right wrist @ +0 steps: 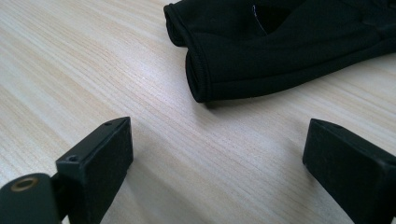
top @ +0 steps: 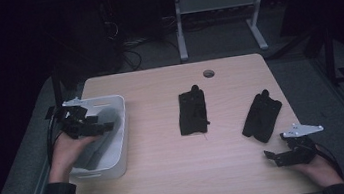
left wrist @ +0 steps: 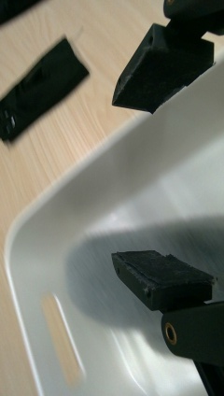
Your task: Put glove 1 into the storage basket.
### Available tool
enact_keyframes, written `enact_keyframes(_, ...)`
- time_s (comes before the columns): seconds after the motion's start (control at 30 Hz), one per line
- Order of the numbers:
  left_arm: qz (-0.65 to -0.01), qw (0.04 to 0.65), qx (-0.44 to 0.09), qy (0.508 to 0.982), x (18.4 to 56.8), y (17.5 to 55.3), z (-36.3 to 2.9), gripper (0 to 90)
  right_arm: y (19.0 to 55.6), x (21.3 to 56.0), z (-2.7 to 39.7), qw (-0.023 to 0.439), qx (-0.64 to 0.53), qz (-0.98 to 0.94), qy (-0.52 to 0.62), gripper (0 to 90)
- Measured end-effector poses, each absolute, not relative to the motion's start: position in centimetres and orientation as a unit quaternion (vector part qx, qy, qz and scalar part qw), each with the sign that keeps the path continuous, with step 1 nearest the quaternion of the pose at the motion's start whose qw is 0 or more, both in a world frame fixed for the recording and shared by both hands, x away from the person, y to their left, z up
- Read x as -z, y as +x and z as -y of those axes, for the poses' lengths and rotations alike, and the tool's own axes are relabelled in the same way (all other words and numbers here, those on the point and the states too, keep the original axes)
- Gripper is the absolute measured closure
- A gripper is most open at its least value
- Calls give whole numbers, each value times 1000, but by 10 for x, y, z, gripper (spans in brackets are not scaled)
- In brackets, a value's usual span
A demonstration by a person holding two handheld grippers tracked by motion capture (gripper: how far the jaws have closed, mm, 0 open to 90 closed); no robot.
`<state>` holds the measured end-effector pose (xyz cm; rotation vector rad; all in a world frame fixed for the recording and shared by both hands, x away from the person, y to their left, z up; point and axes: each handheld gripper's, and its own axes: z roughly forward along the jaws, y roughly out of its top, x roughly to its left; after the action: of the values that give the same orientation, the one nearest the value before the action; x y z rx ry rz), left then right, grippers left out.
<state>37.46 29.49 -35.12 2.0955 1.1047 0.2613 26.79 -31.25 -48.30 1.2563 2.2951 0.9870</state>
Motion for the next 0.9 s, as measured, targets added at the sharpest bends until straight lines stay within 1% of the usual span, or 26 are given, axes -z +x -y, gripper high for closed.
enact_keyframes(0.1, -417, 389, -92, 817, 350, 372, -277, 199, 268, 483, 312, 172, -348, -808, 443, 82)
enact_keyframes(0.27, -388, 393, -83, 829, 350, 369, -249, 197, 268, 483, 312, 171, -348, -808, 443, 83)
enact_keyframes(0.37, -379, 405, -75, 829, 353, 367, -232, 197, 268, 483, 312, 171, -348, -808, 443, 83)
enact_keyframes(0.57, -349, 395, -69, 847, 358, 361, -197, 198, 268, 483, 313, 172, -347, -808, 444, 83)
enact_keyframes(0.9, -314, 384, -54, 866, 379, 352, -153, 197, 268, 483, 314, 170, -348, -810, 440, 88)
